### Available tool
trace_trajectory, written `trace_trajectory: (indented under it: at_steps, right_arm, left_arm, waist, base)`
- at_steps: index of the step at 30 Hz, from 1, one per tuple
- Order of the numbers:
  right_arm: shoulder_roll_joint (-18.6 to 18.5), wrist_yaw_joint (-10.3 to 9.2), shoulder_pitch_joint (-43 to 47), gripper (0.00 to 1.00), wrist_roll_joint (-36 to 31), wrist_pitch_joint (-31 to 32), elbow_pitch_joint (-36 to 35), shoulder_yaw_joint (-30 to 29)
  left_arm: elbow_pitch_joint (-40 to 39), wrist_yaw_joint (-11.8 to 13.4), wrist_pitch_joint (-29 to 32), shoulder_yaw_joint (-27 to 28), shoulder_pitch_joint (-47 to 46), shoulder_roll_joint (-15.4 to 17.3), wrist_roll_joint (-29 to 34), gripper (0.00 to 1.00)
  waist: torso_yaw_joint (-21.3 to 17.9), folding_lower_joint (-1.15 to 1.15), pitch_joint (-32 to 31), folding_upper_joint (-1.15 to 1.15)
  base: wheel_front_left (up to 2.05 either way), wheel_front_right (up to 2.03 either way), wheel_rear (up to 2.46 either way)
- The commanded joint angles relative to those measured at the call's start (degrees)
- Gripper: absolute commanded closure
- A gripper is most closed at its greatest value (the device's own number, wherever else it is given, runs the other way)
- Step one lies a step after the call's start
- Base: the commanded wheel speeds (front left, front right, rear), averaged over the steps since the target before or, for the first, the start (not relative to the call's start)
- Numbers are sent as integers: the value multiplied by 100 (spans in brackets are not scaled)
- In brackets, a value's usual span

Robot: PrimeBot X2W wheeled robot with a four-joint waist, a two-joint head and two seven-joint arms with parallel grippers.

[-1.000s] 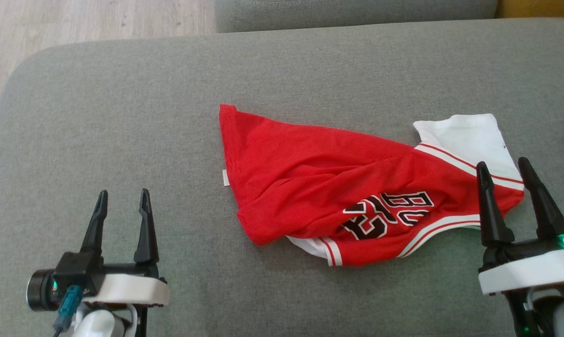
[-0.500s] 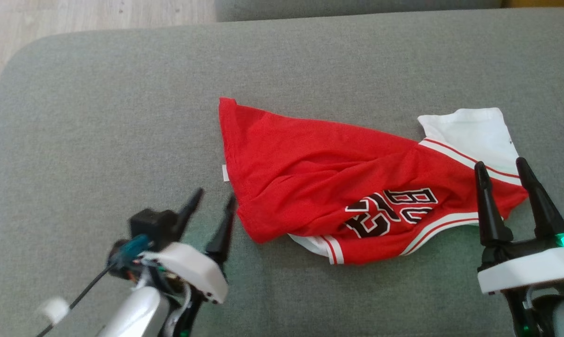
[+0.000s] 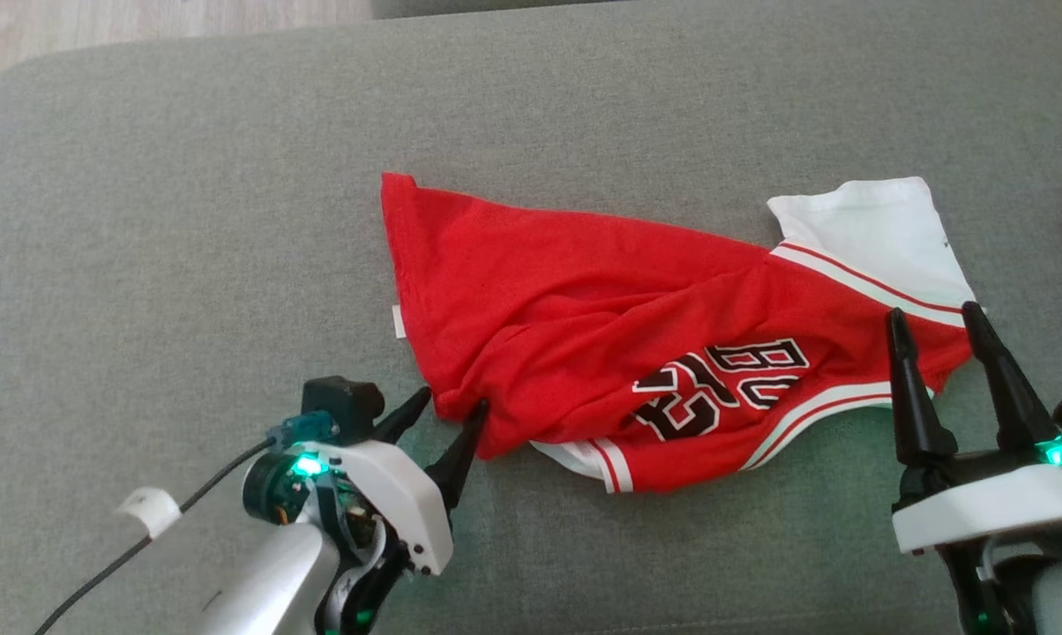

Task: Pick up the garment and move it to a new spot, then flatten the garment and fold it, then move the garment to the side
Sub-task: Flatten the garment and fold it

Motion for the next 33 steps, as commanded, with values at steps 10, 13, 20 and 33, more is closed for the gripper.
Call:
trace_trajectory:
  at_steps: [10,13,20,33]
  right_arm:
    - [-30,-4,-268,0,101,42,-31,64]
    - [-55,-4,-280,0,91,60,75,-28]
    - [-111,-4,-339,0,72,193,404,-261]
    - [-1245,-4,-1589,0,573,285,2608,-501]
  left_arm:
    - [-62,-146,46,57,-332,86,-1,100]
    - [-178,-87,55,26,-287,137,58,100]
    - [-553,156,79,23,-105,278,175,100]
    - [-1506,559,22,254,142,706,353,100]
  waist:
    - [-16,0,15,0]
    - [15,0,-6,0]
    - [117,0,-80,0]
    - [314,0,-48,0]
  base:
    - [0,0,0]
    - [0,0,0]
    - [0,0,0]
    - [0,0,0]
